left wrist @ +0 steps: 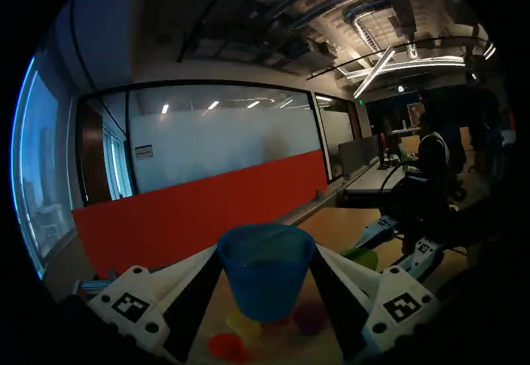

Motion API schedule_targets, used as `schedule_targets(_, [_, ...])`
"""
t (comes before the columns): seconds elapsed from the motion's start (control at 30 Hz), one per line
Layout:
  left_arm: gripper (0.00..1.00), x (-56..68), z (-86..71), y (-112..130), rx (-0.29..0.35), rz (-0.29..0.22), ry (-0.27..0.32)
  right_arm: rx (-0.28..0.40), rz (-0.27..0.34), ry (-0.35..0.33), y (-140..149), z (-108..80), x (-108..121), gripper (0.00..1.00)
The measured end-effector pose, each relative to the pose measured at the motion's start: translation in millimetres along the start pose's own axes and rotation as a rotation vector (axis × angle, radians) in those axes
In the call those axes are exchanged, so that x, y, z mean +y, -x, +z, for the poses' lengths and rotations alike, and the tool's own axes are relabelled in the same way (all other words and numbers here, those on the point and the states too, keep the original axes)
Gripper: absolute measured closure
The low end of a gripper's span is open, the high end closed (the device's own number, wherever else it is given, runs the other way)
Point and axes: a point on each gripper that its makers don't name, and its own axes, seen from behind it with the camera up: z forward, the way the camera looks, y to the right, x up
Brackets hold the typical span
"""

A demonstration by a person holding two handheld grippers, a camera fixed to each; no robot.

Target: Pour water

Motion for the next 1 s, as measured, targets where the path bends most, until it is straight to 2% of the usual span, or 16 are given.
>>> schedule_targets(0.4, [0.13, -3.4, -2.9, -9, 0.003, 0.074, -0.011, 0.004, -0.011, -0.041, -2, 7.8, -19, 0.1])
schedule_targets(1.0, [0.13, -3.3, -4.2, -24, -0.001, 0.213, -0.028, 0.002, -0.024, -0.096, -4, 16.6, -42, 0.1])
